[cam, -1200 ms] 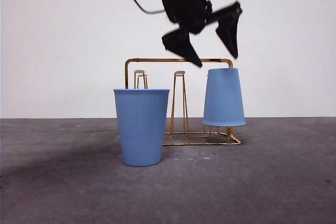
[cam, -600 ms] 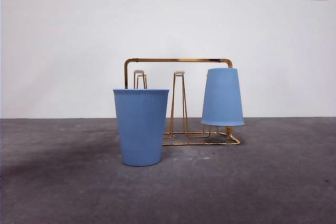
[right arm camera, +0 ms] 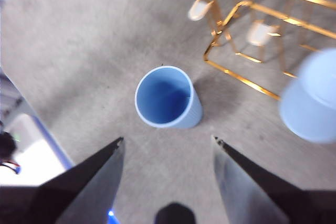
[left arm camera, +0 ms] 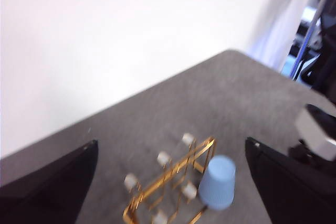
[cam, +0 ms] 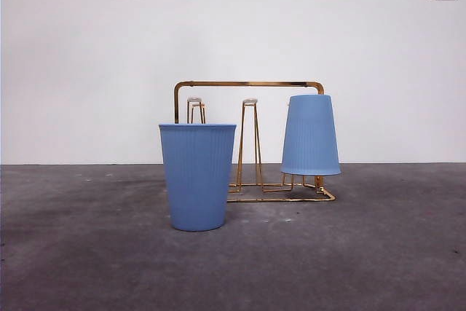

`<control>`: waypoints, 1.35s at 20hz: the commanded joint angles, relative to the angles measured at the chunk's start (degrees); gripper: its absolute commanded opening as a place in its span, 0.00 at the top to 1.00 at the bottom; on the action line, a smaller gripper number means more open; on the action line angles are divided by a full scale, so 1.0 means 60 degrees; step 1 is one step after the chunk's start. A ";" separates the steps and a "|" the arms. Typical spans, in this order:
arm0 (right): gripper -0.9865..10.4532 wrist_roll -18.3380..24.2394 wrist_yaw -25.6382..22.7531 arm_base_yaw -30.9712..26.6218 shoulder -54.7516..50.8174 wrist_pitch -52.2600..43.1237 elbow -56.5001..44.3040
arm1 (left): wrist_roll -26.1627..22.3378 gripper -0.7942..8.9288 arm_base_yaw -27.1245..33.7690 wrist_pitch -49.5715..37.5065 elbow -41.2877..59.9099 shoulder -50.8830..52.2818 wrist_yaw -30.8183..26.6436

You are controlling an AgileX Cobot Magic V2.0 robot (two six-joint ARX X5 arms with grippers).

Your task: Pick up cup 1,put cup 1 in the cup rack,pick up cup 2,put cup 2 in the cup rack

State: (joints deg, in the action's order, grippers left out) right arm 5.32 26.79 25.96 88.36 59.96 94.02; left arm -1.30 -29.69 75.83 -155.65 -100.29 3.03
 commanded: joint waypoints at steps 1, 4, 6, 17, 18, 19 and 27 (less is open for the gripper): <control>0.67 -0.0138 -0.0346 0.0521 0.0656 -0.0364 -0.0091 | -0.0076 0.44 0.0208 0.0029 0.2007 0.1082 -0.0135; 0.67 -0.0211 -0.1056 0.1049 0.1486 -0.0856 -0.0091 | -0.0080 0.44 0.0386 0.0025 0.5271 0.2594 -0.0721; 0.67 -0.0219 -0.1337 0.1300 0.1985 -0.1049 -0.0091 | -0.0058 0.44 0.0503 0.0022 0.7103 0.3377 -0.1045; 0.67 -0.0586 -0.1898 0.1861 0.3938 -0.1377 -0.0091 | 0.0936 0.44 0.0586 -0.2936 1.4010 0.7002 -0.0346; 0.67 -0.0608 -0.1905 0.1861 0.4047 -0.1435 -0.0091 | 0.1067 0.44 0.0586 -0.3271 1.4557 0.7355 -0.0222; 0.68 -0.0648 -0.1902 0.1861 0.4149 -0.1519 -0.0091 | 0.1202 0.44 0.0586 -0.3461 1.4987 0.7657 -0.0171; 0.90 -0.0823 -0.1894 0.1872 0.4510 -0.1665 -0.0091 | 0.1792 0.44 0.0583 -0.4827 1.5956 0.9107 0.0874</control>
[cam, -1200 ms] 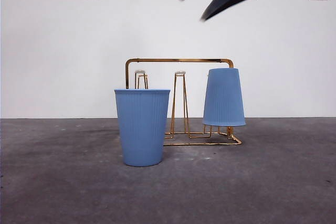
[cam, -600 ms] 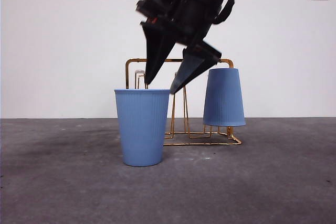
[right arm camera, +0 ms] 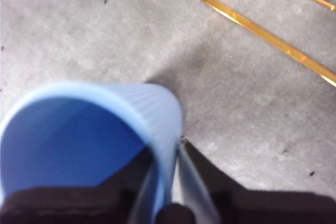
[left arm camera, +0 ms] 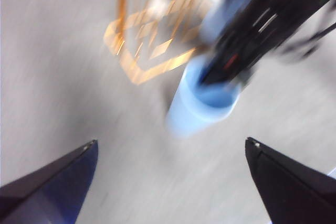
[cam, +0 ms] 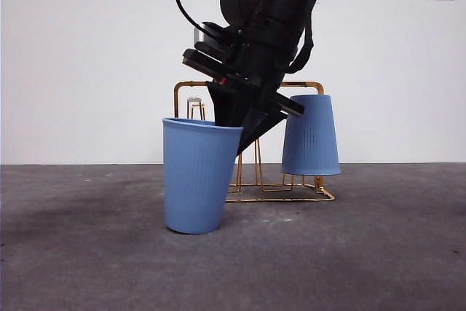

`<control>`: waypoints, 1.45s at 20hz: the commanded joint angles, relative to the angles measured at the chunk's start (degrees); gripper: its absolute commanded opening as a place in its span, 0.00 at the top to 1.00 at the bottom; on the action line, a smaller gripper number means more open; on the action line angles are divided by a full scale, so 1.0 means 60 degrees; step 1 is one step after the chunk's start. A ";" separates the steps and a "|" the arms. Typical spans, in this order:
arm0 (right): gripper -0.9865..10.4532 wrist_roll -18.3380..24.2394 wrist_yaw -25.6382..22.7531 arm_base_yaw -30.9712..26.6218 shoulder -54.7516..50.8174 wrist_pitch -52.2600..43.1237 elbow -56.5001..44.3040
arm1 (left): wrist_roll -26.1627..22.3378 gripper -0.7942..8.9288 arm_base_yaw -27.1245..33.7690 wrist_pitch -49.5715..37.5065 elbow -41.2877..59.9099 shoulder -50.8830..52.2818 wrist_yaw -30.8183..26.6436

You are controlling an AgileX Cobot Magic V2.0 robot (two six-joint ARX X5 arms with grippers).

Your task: Pick up cup 1,put cup 1 in the cup rack,pick up cup 2,put cup 2 in the cup rack

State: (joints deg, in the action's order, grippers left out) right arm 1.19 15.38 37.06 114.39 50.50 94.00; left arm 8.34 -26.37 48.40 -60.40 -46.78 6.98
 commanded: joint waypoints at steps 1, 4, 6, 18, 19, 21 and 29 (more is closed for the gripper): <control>0.93 -0.0135 0.0047 0.0022 0.0168 -0.0208 -0.0087 | 0.0186 0.44 0.0022 -0.0350 0.0080 0.0306 0.0386; 0.93 -0.0168 0.0273 -0.0004 -0.0047 -0.0350 -0.0087 | 0.0076 0.44 0.0025 -0.0466 0.0171 0.0831 0.0452; 0.93 -0.0168 0.0645 -0.0051 -0.0492 -0.0382 -0.0087 | 0.0080 0.44 0.0040 -0.0994 0.0514 0.1428 0.0707; 0.93 -0.1035 0.6258 -0.0313 -0.5053 -0.2350 -0.0084 | 0.0342 0.43 0.0040 -0.5147 0.2215 0.4237 0.3166; 0.93 -0.1242 0.6889 -0.0313 -0.5253 -0.2645 -0.0084 | 0.0339 0.43 0.0029 -0.5198 0.2215 0.4207 0.3169; 0.93 -0.1468 0.7679 -0.0299 -0.5606 -0.3096 -0.0084 | 0.0357 0.43 0.0029 -0.5268 0.2215 0.4138 0.3442; 0.93 -0.1617 0.8200 -0.0262 -0.5850 -0.3461 -0.0084 | 0.1399 0.43 0.0029 -0.7526 0.2215 0.3555 0.4637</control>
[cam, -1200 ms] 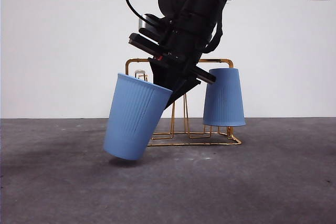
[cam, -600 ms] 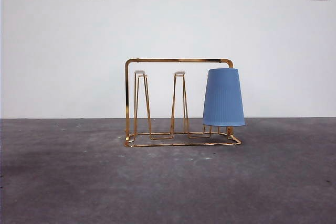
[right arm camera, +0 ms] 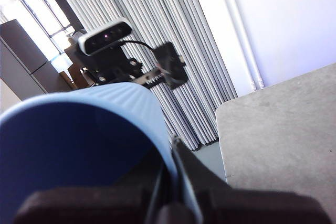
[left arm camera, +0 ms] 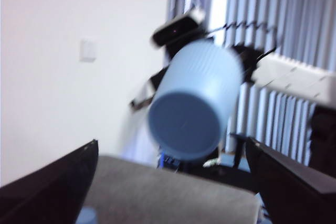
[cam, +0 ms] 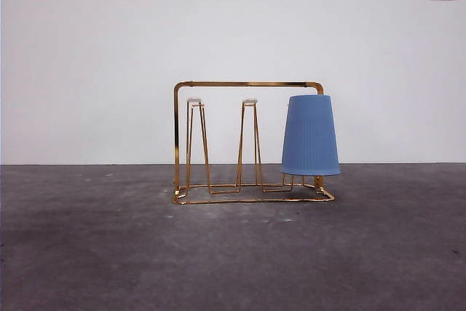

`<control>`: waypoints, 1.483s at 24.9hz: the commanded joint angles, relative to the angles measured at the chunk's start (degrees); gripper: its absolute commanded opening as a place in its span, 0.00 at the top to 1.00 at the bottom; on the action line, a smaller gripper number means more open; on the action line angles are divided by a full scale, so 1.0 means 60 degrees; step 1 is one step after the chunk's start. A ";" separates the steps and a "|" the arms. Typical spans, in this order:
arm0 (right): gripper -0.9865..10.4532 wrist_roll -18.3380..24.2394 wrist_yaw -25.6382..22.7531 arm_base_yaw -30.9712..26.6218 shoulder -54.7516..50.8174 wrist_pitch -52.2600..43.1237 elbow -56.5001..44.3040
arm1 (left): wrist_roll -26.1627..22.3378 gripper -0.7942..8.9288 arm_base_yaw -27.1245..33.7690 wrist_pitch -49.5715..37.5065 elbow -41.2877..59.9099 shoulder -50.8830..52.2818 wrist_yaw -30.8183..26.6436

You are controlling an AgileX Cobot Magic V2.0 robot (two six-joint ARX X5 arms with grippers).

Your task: Pick up cup 1,put cup 1 in the cup rack,pick up cup 2,put cup 2 in the cup rack

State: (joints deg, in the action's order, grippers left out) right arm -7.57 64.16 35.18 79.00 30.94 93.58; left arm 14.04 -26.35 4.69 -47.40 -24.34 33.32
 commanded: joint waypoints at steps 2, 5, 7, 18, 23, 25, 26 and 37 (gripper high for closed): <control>0.93 -0.0204 0.0058 0.0240 0.0055 -0.0415 -0.0015 | 0.0554 0.43 0.0025 -0.0342 0.0044 -0.0441 0.0550; 0.93 -0.0419 -0.0036 0.0433 0.0055 -0.0812 -0.0015 | 0.0674 0.43 0.0018 -0.0565 0.0044 -0.0838 0.0841; 0.93 -0.0579 -0.0098 0.0455 0.0055 -0.0973 -0.0015 | 0.0849 0.43 -0.0022 -0.1020 0.0044 -0.1064 0.0925; 0.93 -0.0576 -0.0452 0.0459 0.0113 -0.0943 -0.0015 | 0.1202 0.43 -0.0608 -0.2018 0.0044 -0.1894 0.1053; 0.93 -0.0572 -0.0437 0.0459 0.0186 -0.0936 -0.0015 | 0.1249 0.43 -0.0976 -0.2663 0.0044 -0.2186 0.1016; 0.93 -0.0565 -0.0441 0.0459 0.0259 -0.0889 -0.0015 | 0.1344 0.43 -0.1126 -0.2962 0.0044 -0.2288 0.1016; 0.93 -0.0565 -0.0444 0.0459 0.0302 -0.0874 -0.0015 | 0.1370 0.43 -0.1191 -0.3067 0.0044 -0.2331 0.1016; 0.93 -0.0412 -0.0444 0.0459 0.0557 -0.0667 -0.0015 | 0.1370 0.44 -0.1486 -0.3446 0.0044 -0.2794 0.1016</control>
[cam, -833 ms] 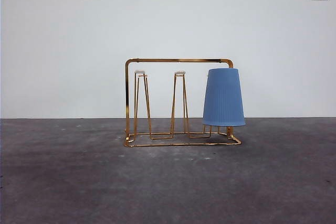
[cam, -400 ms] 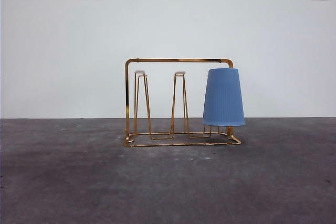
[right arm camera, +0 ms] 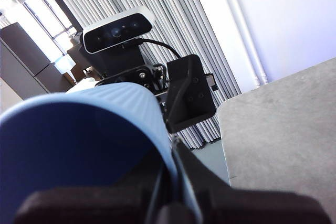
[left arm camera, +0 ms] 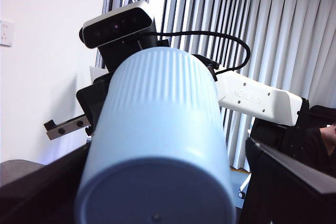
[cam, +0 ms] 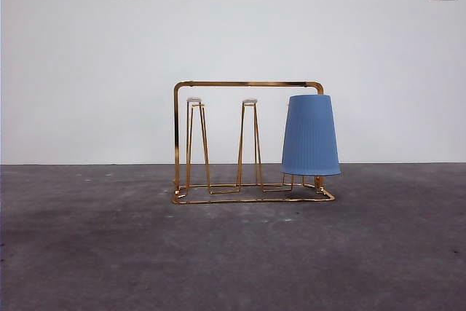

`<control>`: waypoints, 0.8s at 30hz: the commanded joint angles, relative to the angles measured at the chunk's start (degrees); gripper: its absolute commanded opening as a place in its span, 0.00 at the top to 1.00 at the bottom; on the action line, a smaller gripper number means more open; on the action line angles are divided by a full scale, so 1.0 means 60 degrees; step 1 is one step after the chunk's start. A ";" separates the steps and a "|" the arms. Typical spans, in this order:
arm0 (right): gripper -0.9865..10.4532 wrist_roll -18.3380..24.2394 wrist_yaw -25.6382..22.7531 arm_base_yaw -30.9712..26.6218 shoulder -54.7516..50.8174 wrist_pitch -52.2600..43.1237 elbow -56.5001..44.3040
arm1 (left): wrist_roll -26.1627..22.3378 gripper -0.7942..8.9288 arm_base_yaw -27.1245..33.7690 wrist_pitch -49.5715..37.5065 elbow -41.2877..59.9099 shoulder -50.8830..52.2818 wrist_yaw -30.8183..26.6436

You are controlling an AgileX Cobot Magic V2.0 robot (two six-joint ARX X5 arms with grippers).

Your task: Pick up cup 1,put cup 1 in the cup rack,pick up cup 2,put cup 2 in the cup rack

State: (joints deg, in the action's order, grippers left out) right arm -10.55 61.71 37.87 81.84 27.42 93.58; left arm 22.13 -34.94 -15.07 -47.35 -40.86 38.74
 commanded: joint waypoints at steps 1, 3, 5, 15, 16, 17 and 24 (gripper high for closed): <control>0.93 0.0080 -0.0036 0.0011 0.0084 -0.0076 -0.0015 | 0.0022 0.44 -0.0055 -0.0157 0.0040 -0.0066 0.0109; 0.93 0.0076 -0.0036 0.0011 0.0084 -0.0051 -0.0015 | 0.0018 0.49 -0.0055 -0.0197 0.0036 -0.0128 0.0047; 0.93 0.0080 -0.0047 0.0011 0.0084 -0.0015 -0.0015 | 0.0022 0.65 -0.0055 -0.0324 0.0036 -0.0149 0.0044; 0.92 0.0073 -0.0361 0.0011 0.0084 0.0044 -0.0015 | 0.0219 0.93 -0.0055 -0.0510 0.0036 -0.0164 0.0044; 0.92 0.0073 -0.0390 0.0011 0.0084 0.0109 -0.0015 | 0.0226 0.93 -0.0055 -0.0510 0.0036 -0.0164 0.0047; 0.92 0.0073 -0.0441 0.0011 0.0084 0.0226 -0.0015 | 0.0251 0.93 -0.0055 -0.0510 0.0040 -0.0164 0.0047; 0.71 0.0073 -0.0499 -0.0011 0.0044 0.0579 -0.0011 | 0.0313 0.93 -0.0040 -0.0270 0.0036 -0.0051 0.0044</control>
State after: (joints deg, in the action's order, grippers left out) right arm -10.09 59.22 37.87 81.65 30.89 93.73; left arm 24.27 -34.94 -15.84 -47.24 -41.91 38.35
